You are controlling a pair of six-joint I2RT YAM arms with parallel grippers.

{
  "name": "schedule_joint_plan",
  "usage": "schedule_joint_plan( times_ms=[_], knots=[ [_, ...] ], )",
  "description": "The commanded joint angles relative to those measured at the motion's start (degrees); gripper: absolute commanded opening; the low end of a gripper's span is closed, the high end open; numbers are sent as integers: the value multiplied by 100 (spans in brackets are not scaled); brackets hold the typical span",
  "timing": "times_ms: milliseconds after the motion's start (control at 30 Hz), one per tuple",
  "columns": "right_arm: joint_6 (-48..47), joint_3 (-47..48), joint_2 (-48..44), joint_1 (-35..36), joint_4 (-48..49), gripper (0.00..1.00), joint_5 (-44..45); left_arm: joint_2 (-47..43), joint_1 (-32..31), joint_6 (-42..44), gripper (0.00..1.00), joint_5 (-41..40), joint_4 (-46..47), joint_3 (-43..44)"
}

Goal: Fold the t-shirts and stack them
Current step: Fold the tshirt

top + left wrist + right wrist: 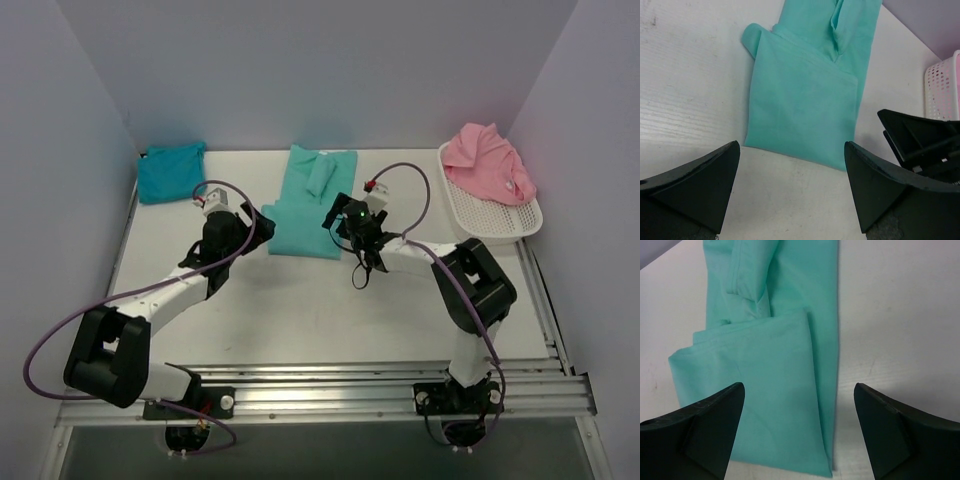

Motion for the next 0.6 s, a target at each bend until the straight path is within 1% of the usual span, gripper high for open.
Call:
schedule_joint_plan(
  times_ms=[0,200,400,567],
  knots=[
    [-227,709,354,-209,527,86,-498,-212,-24,-32,94,-361,124,36],
    [-456,1605,1153,-271,281,83,-560,-37,-24,-32,94,-256,318,19],
    [-421,2080,1672,-411,220,81,-735,-1,-15,-32,94,-273,414,-8],
    [-394,2230,1919,-402,219,79,-762,43,-15,-23,94,-238,440,19]
  ],
)
